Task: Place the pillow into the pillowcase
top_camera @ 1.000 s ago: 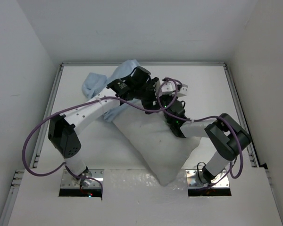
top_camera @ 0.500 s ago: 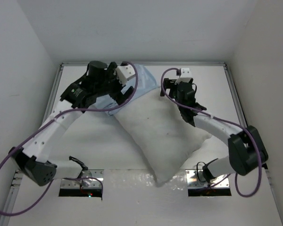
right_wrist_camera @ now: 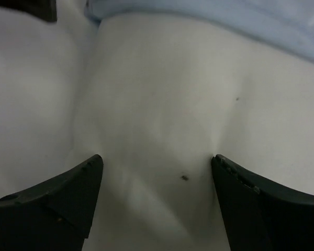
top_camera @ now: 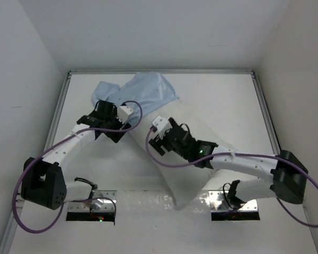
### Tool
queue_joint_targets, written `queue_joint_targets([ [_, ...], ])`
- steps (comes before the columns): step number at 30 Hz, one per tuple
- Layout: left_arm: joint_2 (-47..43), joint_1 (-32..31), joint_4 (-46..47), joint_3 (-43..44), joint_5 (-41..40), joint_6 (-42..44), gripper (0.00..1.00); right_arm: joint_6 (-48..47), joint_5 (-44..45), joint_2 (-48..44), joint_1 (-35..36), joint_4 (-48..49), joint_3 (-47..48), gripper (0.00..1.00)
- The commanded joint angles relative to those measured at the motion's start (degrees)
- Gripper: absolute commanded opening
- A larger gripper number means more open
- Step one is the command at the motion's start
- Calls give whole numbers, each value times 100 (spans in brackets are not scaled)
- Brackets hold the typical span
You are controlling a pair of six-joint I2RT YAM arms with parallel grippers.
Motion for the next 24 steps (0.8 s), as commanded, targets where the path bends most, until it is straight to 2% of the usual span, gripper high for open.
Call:
queue_joint_targets([
  [1, -226, -23, 1202, -283, 475, 143, 71, -536, 1066, 322, 444, 228, -162, 84],
  [2, -69, -23, 1509, -388, 310, 108, 71, -579, 1129, 611, 558, 184, -127, 85],
  [6, 502, -23, 1696, -266, 316, -24, 69, -527, 1297, 1228, 691, 17, 84, 92],
  [8, 800, -23, 1967, -275, 291, -156, 63, -448, 1411, 1499, 691, 244, 58, 95],
  [9, 924, -23, 2073, -275, 186, -182, 58, -474, 1429, 1606, 682, 367, 23, 97],
  [10, 1038, -23, 2179, -275, -93, -235, 38, -509, 1438, 1720, 682, 525, 49, 97],
  [11, 1257, -23, 2301, -240, -209, -261, 28, -553, 1429, 1834, 682, 527, 110, 95],
  [12, 1355, -14, 2294, -214, -245, -262, 12, -553, 1377, 2044, 665, 509, 258, 81],
  [13, 1417, 3, 2259, -205, -167, -262, 4, -519, 1324, 2116, 595, 561, 303, 67],
  [14, 1461, 4, 2146, -187, -71, -262, 0, -362, 1236, 2169, 533, 649, 321, 52],
  [15, 1427, 12, 2101, -196, 17, -227, 0, -273, 879, 2195, 420, 728, 313, 10],
  [16, 1365, 12, 2040, -231, 218, -192, 0, 6, 693, 2187, 140, 894, 295, 0],
  [17, 1156, 12, 1952, -301, 281, -157, 0, 409, 229, 2161, -19, 983, 278, 0],
  [20, 507, 12, 1627, -345, 466, 10, 0, 1062, -188, 2038, -547, 1667, 190, 0],
  [23, -224, -23, 1021, -135, 1290, 396, 0, 1292, 188, 1958, -619, 2432, 434, 0],
  [24, -296, -49, 750, -12, 1597, 763, 0, 1371, 390, 1950, -619, 2643, 505, 0],
])
